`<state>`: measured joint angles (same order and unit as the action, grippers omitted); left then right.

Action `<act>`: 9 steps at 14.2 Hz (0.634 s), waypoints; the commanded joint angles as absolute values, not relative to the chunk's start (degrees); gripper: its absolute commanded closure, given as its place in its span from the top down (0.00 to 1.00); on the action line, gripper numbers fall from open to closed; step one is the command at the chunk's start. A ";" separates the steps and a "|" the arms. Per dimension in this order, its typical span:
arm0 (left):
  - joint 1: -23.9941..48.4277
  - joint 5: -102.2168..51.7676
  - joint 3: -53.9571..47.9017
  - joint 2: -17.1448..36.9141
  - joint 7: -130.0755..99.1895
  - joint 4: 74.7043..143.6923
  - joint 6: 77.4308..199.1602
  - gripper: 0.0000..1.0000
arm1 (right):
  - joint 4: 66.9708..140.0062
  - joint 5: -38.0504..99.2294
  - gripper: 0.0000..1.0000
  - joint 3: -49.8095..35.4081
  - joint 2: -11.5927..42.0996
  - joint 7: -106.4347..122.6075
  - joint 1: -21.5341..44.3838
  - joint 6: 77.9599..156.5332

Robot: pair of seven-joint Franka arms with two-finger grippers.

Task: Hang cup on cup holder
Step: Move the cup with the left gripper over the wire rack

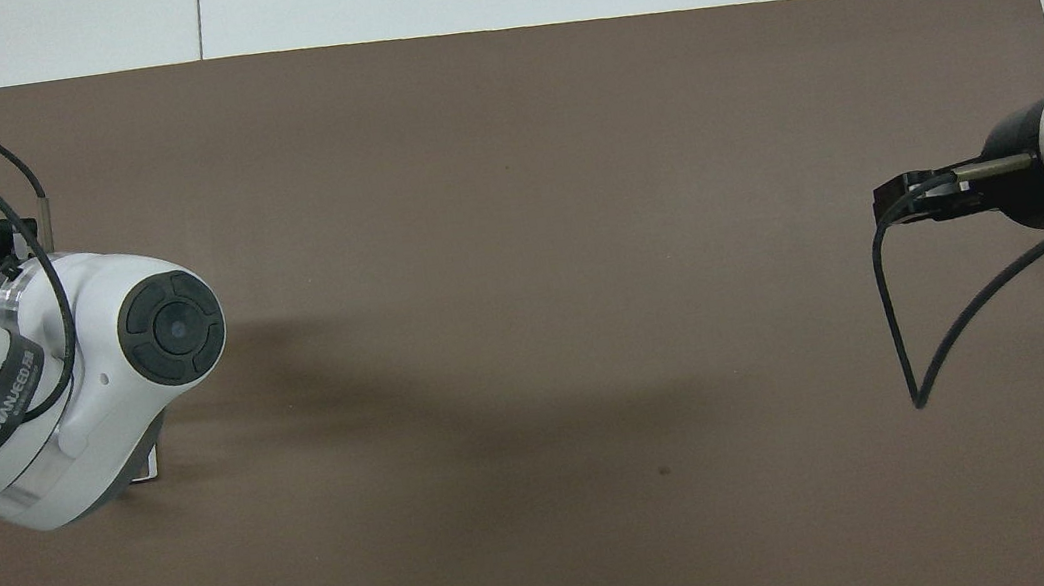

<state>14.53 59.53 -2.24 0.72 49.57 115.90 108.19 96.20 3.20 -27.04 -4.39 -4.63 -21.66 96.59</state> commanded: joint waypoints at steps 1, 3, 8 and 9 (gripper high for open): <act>15.29 63.35 -1.84 1.31 48.34 116.98 105.31 0.00 | 102.99 2.46 0.61 -27.16 -8.60 -0.89 -23.73 99.83; 15.29 64.77 -1.76 1.93 47.81 117.16 104.94 0.00 | 104.68 2.55 0.87 -26.98 -9.58 0.61 -23.82 100.11; 14.33 67.15 -1.76 3.16 47.02 118.65 104.85 0.00 | 103.89 3.52 1.00 -27.25 -9.49 1.32 -23.21 99.15; 14.07 67.24 -1.76 3.25 46.93 118.74 105.11 0.00 | 103.71 3.52 1.00 -27.25 -9.49 1.23 -23.20 99.14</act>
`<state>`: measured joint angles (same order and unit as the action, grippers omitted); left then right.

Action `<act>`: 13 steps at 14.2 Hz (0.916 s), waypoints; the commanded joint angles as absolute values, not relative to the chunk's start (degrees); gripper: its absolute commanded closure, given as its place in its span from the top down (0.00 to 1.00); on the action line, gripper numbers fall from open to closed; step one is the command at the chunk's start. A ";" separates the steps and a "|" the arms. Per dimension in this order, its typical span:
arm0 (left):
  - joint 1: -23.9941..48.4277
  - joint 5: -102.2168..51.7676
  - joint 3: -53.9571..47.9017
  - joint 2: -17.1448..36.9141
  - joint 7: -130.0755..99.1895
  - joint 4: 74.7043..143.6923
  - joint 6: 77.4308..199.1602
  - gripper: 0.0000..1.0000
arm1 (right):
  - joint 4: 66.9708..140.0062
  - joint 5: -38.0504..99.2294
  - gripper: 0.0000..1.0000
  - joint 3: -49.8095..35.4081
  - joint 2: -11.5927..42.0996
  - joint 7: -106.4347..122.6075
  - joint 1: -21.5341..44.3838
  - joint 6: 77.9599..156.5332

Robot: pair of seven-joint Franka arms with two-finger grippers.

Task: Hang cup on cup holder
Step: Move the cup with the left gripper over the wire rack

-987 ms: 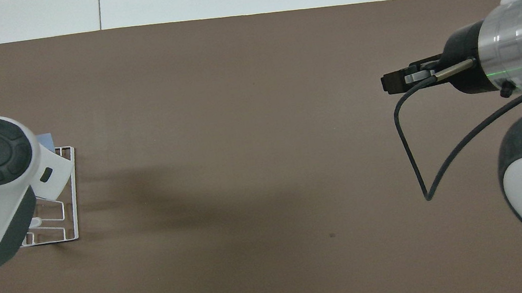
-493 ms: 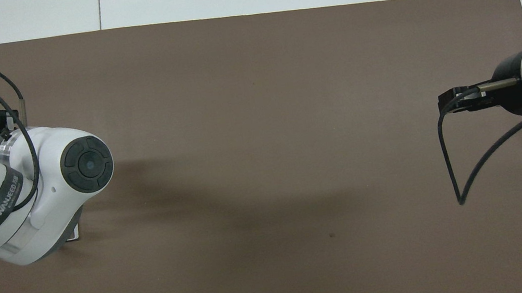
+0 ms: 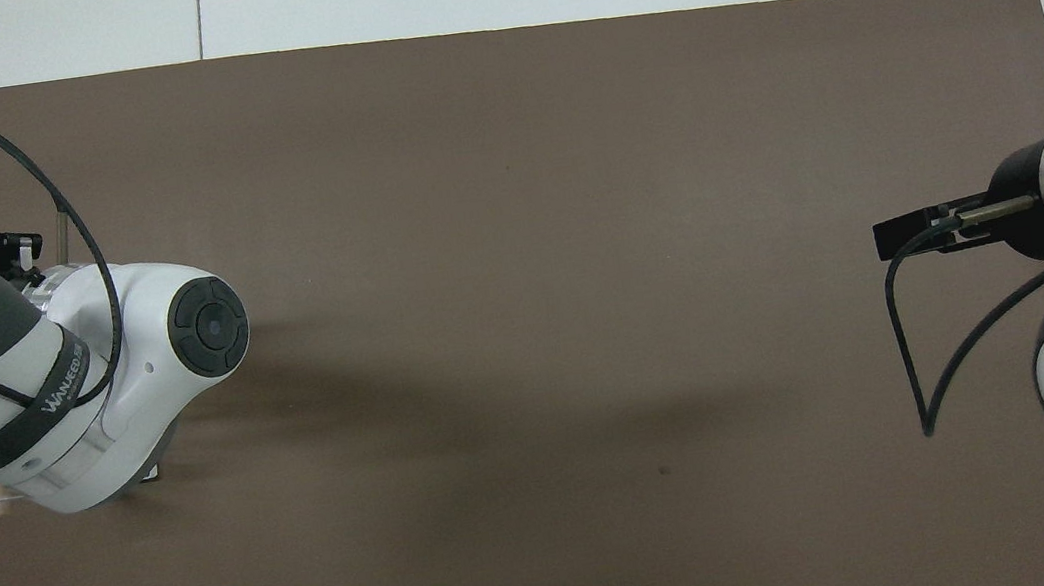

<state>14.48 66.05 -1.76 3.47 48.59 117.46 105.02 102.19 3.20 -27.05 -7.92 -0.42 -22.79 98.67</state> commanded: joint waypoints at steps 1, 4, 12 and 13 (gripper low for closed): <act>13.28 67.41 -1.84 3.34 46.93 118.74 105.55 0.00 | 103.71 3.52 1.00 -27.25 -9.41 1.23 -23.38 99.05; 13.27 67.85 -1.76 3.78 47.02 117.78 105.03 0.00 | 103.71 3.52 1.00 -26.72 -9.40 1.14 -23.91 98.97; 13.18 67.94 -1.85 4.04 47.02 117.24 104.76 0.00 | 103.71 3.52 1.00 -26.81 -9.40 1.23 -23.82 99.05; 13.01 67.94 -1.85 4.04 47.02 117.25 104.94 0.00 | 103.71 3.52 1.00 -26.81 -9.40 1.23 -23.73 99.05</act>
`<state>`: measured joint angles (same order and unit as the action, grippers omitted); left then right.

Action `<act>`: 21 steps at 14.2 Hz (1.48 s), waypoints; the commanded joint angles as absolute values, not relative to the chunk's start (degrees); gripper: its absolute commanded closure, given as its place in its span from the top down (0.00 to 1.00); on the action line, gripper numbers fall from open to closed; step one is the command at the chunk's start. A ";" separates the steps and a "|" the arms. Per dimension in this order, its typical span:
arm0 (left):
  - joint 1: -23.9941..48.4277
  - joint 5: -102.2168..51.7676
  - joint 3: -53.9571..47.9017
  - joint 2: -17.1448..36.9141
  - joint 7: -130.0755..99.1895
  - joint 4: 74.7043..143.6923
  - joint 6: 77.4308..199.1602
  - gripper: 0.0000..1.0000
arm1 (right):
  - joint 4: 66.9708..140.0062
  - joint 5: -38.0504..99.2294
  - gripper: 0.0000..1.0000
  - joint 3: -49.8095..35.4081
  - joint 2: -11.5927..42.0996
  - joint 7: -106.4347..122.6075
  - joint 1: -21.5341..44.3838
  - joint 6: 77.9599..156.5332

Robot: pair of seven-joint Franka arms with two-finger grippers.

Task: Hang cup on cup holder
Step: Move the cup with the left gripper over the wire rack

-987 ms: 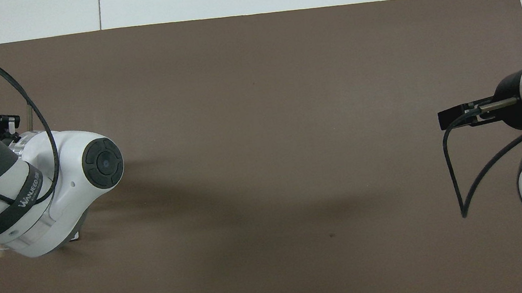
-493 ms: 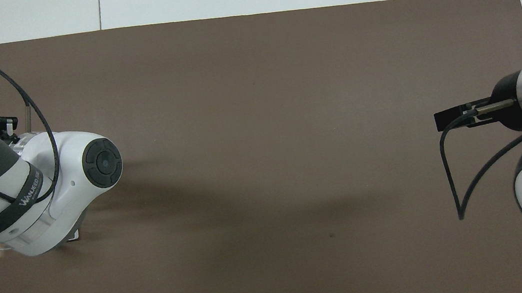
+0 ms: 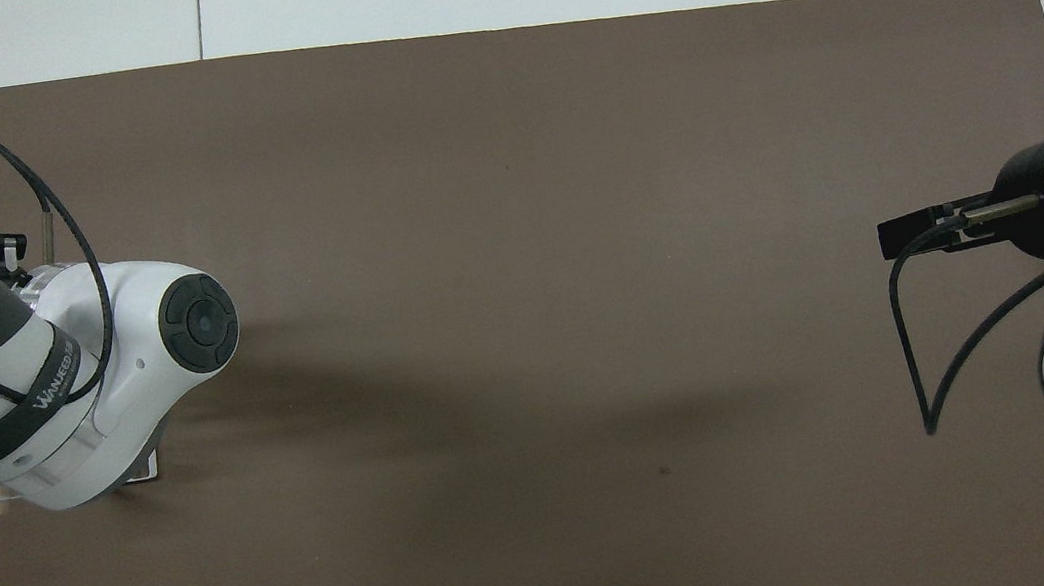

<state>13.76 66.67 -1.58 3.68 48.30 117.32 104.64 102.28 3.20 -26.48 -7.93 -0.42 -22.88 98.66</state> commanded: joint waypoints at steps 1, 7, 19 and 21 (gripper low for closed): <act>12.75 67.94 -1.85 4.04 47.02 117.25 104.94 0.00 | 103.71 3.52 1.00 -26.81 -9.40 1.23 -23.73 99.05; 11.43 67.76 -1.85 4.04 46.93 117.95 107.05 0.00 | 103.71 3.52 1.00 -26.72 -9.40 1.23 -23.82 99.05; 11.43 60.32 -1.85 3.25 42.80 115.33 106.53 1.00 | 103.71 3.52 1.00 -26.72 -9.40 1.23 -23.82 98.96; 11.43 52.86 -1.76 3.08 42.80 112.34 103.99 1.00 | 103.71 3.52 1.00 -26.72 -9.40 1.23 -23.82 99.05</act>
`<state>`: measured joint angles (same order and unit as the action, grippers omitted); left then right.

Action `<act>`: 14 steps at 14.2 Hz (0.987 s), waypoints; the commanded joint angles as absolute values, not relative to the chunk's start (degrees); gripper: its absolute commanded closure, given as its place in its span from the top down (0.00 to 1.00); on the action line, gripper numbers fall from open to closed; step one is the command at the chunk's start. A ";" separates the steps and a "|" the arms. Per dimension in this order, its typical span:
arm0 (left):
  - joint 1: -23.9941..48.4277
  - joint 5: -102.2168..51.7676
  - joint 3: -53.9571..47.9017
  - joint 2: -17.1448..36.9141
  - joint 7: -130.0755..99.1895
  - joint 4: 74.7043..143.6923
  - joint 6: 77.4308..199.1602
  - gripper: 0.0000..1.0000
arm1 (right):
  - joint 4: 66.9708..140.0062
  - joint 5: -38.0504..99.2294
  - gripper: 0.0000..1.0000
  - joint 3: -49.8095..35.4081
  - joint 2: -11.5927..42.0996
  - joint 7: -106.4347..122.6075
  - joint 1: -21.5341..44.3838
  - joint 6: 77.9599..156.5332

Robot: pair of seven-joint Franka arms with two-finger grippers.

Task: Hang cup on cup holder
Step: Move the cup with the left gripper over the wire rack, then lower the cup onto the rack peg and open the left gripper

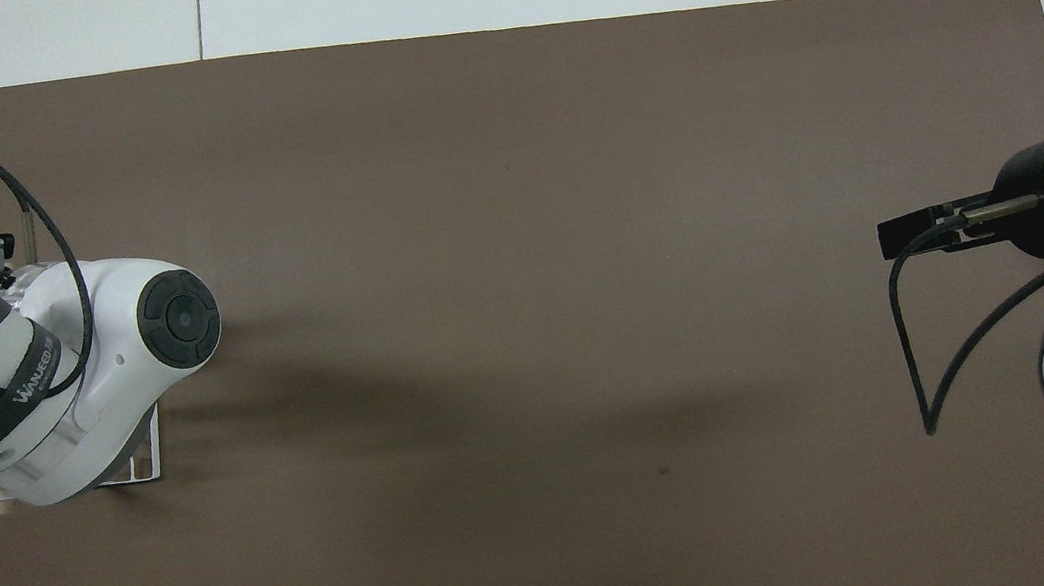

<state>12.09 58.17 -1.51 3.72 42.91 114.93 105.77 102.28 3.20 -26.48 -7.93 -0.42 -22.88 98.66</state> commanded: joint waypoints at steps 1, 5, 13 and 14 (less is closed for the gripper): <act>11.43 49.34 -1.76 2.90 42.80 110.41 101.97 1.00 | 103.71 3.52 1.00 -26.72 -9.40 1.23 -23.82 98.97; 11.43 36.50 -1.58 -1.39 41.67 107.75 99.05 1.00 | 103.71 3.52 1.00 -26.72 -9.40 1.23 -23.82 98.96; 8.09 8.91 -1.14 -3.78 11.90 96.01 91.32 1.00 | 103.71 3.52 1.00 -26.72 -9.40 1.23 -23.82 99.05; 7.91 5.14 -1.14 -2.56 9.26 93.11 90.80 1.00 | 103.71 3.52 1.00 -26.72 -9.40 1.23 -23.82 98.97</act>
